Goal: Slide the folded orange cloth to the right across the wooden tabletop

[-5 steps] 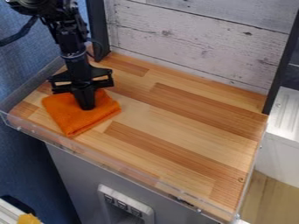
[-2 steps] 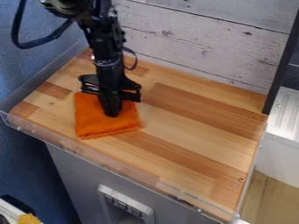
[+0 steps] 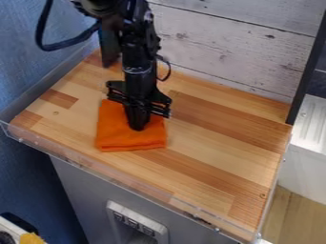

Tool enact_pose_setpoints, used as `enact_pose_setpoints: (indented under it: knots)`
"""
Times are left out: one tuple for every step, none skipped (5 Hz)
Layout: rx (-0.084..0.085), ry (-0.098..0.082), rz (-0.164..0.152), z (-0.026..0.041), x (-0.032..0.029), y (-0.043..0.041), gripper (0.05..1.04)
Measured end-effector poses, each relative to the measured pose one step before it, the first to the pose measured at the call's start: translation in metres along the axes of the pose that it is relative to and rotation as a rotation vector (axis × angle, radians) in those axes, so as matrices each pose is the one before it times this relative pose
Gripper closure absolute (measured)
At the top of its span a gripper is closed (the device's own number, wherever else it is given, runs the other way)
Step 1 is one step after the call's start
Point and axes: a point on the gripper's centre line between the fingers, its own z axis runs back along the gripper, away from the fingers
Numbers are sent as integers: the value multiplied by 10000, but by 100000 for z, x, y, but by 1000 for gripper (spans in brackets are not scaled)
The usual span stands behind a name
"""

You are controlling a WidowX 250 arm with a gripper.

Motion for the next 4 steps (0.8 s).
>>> enact_pose_setpoints:
  knots:
    - [-42, 104, -273, 22, 328, -60, 1025]
    - [-79, 191, -131, -54, 305, 3, 1025]
    - [-112, 139, -42, 39, 617, -106, 1000]
    - [-155, 272, -245, 595, 175, -962, 846]
